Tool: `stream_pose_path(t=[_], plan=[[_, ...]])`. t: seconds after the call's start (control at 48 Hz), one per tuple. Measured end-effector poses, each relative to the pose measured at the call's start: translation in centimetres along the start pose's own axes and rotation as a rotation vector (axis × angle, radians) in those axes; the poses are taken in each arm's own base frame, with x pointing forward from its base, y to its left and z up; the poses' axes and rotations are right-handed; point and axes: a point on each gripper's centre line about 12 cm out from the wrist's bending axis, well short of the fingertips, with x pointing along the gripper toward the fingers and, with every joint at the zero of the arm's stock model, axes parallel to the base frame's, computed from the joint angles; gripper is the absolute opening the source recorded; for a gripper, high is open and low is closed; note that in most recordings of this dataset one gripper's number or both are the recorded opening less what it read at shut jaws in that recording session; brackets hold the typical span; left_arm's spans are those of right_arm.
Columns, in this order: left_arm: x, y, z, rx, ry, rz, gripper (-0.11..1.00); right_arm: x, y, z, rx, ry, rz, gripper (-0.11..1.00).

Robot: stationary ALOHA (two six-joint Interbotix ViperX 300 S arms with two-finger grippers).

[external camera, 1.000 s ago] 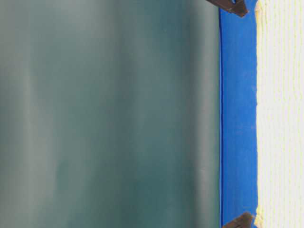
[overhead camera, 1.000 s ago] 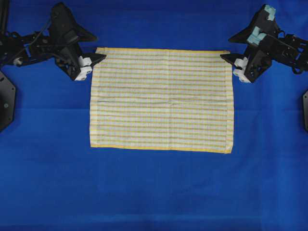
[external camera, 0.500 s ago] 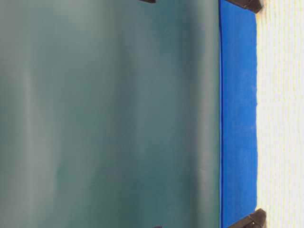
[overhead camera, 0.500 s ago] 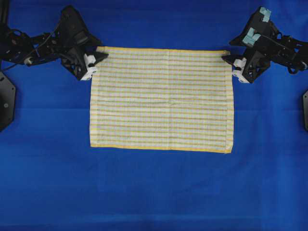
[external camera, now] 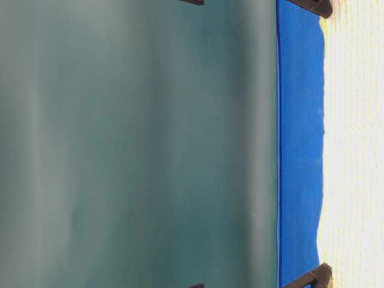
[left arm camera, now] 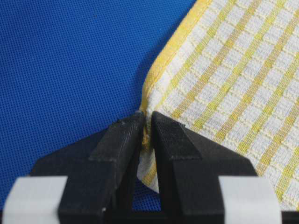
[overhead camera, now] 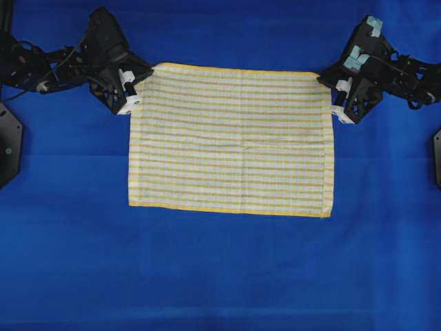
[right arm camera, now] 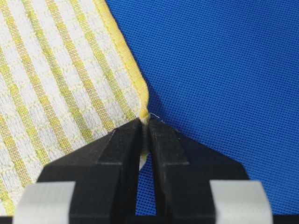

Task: Fold the yellow towel.
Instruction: 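Lift the far edge and fold it toward the near edge with both grippers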

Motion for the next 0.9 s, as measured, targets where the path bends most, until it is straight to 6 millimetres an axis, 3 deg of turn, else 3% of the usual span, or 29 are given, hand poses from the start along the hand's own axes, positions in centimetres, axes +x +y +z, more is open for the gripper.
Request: stream_pose_path(t=[0.229,0.562,0.896], plan=[[-0.8,-0.1,0.1,-0.003,0.008,-0.003,0.07,-1.1,0.2,1.3,-0.003,-0.048,0.009,0.05],[-3.1,-0.4,2.8,0.007,-0.087,-0.015,0.07,-2.9,0.3,2.7,-0.003,-0.090,0.021,0.05],[-3.7,-1.9,2.3,0.027,-0.074,-0.057,0.07,-3.7,1.4,2.9,-0.015,-0.093,0.054,0.05]])
